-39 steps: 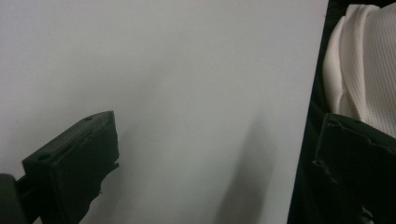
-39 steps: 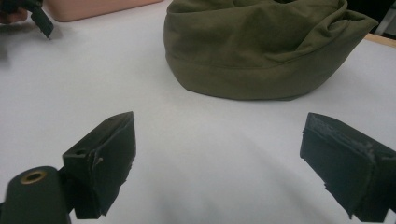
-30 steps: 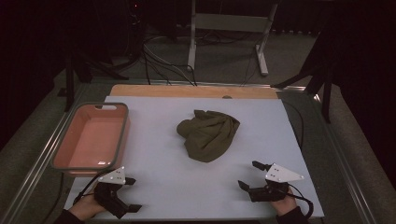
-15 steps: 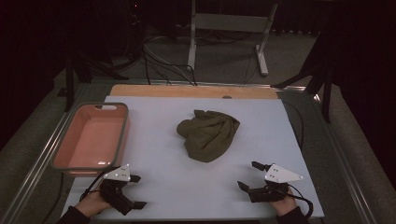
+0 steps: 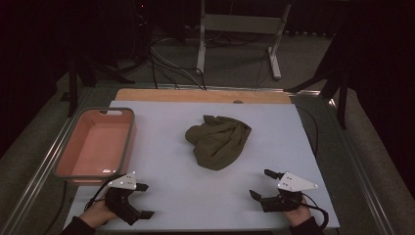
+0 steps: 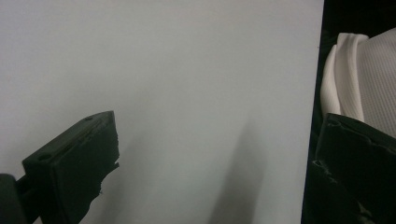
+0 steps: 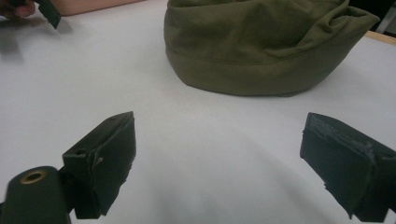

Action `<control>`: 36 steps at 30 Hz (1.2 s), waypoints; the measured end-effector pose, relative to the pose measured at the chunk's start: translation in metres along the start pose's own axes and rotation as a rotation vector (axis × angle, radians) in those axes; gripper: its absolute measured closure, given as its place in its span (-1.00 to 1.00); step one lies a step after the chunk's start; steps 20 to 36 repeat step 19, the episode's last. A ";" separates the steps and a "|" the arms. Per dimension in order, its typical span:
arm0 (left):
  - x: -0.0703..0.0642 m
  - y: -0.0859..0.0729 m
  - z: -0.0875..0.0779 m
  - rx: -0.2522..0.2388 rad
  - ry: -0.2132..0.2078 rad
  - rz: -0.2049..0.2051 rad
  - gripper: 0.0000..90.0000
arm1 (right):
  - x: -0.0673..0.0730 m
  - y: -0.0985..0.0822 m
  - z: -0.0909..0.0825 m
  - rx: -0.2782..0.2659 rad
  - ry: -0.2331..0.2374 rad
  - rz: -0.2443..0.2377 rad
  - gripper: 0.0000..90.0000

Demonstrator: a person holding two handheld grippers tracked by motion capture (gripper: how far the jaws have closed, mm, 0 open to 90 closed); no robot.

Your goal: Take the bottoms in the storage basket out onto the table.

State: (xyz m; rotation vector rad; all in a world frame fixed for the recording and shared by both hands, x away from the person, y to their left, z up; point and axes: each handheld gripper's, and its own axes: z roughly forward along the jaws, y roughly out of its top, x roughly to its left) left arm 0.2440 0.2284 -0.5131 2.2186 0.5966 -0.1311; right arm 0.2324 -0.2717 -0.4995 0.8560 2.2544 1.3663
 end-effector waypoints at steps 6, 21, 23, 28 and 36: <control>-0.001 0.001 0.000 -0.008 -0.001 0.005 -0.99 | -0.003 -0.002 -0.001 0.004 -0.007 0.014 -0.77; -0.002 0.002 0.001 -0.007 -0.011 0.004 -0.99 | -0.004 -0.003 0.000 0.009 -0.005 0.022 -0.76; -0.002 0.002 0.001 -0.007 -0.011 0.004 -0.99 | -0.004 -0.003 0.000 0.009 -0.005 0.022 -0.76; -0.002 0.002 0.001 -0.007 -0.011 0.004 -0.99 | -0.004 -0.003 0.000 0.009 -0.005 0.022 -0.76; -0.002 0.002 0.001 -0.007 -0.011 0.004 -0.99 | -0.004 -0.003 0.000 0.009 -0.005 0.022 -0.76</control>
